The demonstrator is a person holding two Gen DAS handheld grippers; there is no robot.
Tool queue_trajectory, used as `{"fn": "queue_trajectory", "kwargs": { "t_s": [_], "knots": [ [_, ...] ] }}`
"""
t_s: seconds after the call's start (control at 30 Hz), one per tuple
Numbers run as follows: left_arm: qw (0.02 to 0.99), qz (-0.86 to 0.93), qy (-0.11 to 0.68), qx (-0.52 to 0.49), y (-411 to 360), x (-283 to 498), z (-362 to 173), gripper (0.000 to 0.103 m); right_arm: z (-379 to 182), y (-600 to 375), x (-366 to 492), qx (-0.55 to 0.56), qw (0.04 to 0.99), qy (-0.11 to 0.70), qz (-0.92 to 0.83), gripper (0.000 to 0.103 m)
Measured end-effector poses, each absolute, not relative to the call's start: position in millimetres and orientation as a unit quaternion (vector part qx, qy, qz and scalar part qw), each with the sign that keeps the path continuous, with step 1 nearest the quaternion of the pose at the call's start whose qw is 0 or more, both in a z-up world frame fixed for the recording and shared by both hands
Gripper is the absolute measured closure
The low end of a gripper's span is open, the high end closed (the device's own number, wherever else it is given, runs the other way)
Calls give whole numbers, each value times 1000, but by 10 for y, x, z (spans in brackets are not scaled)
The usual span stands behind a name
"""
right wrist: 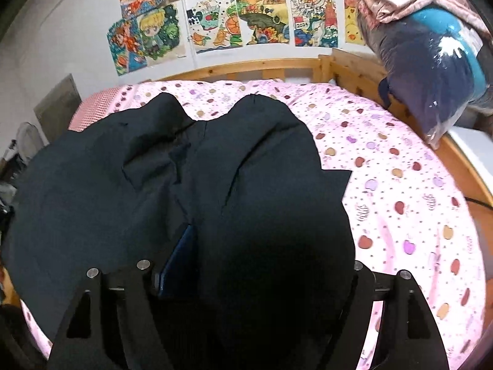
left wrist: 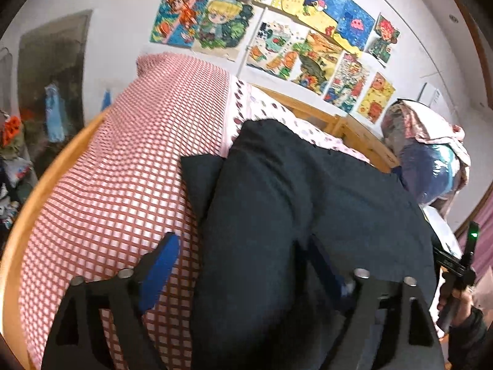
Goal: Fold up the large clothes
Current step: 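Open both tools and release the folded jacket on the bed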
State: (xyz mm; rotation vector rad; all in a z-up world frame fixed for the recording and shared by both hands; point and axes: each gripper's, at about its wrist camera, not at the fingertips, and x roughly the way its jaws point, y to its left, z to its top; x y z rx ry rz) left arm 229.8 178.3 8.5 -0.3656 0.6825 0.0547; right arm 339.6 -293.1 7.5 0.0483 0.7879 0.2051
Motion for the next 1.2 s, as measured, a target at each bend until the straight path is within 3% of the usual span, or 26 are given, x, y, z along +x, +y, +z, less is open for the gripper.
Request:
{"fn": "queue_trajectory", "kwargs": {
  "t_s": [0.2,0.47,0.8,1.2],
  "knots": [
    [926,75,323,-181,1813,2206,156,4,130,-3006,3325,32,924,374,79,20],
    [933,101,308,-156,1679,2106,307,0,296,-3012,3191,9,940,335,60,12],
    [946,116,278,-119,1509,1918,502,0,661,-2843,2891,-15,961,267,74,10],
    [961,105,247,-64,1105,1541,767,0,808,-2836,2531,16,966,240,99,9]
  ]
}}
